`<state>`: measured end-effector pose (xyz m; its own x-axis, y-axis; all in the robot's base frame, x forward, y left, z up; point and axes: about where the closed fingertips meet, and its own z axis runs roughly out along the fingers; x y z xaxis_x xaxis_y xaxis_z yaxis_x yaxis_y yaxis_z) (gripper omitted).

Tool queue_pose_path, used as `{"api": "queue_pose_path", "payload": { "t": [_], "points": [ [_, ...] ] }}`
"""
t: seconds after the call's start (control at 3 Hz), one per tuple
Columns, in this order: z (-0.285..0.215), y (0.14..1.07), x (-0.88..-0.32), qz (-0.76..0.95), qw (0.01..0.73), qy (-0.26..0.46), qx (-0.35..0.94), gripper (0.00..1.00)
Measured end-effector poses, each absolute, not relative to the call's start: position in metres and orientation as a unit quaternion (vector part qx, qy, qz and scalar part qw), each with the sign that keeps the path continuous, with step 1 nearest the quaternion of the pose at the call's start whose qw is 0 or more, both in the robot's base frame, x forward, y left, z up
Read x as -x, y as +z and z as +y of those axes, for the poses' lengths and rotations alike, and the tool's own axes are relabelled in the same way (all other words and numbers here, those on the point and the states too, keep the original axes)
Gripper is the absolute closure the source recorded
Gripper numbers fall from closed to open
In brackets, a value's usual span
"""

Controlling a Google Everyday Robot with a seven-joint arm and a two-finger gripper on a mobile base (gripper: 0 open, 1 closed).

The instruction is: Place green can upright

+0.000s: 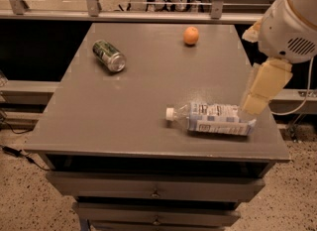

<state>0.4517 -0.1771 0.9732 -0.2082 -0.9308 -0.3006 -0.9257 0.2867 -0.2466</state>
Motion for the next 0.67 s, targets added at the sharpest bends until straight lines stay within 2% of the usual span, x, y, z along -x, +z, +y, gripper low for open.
{"api": "queue_pose_path", "payload": {
  "t": [0.67],
  "points": [
    [-0.067, 0.963, -0.526, 0.775, 0.239, 0.06, 0.581, 0.0]
  ]
}}
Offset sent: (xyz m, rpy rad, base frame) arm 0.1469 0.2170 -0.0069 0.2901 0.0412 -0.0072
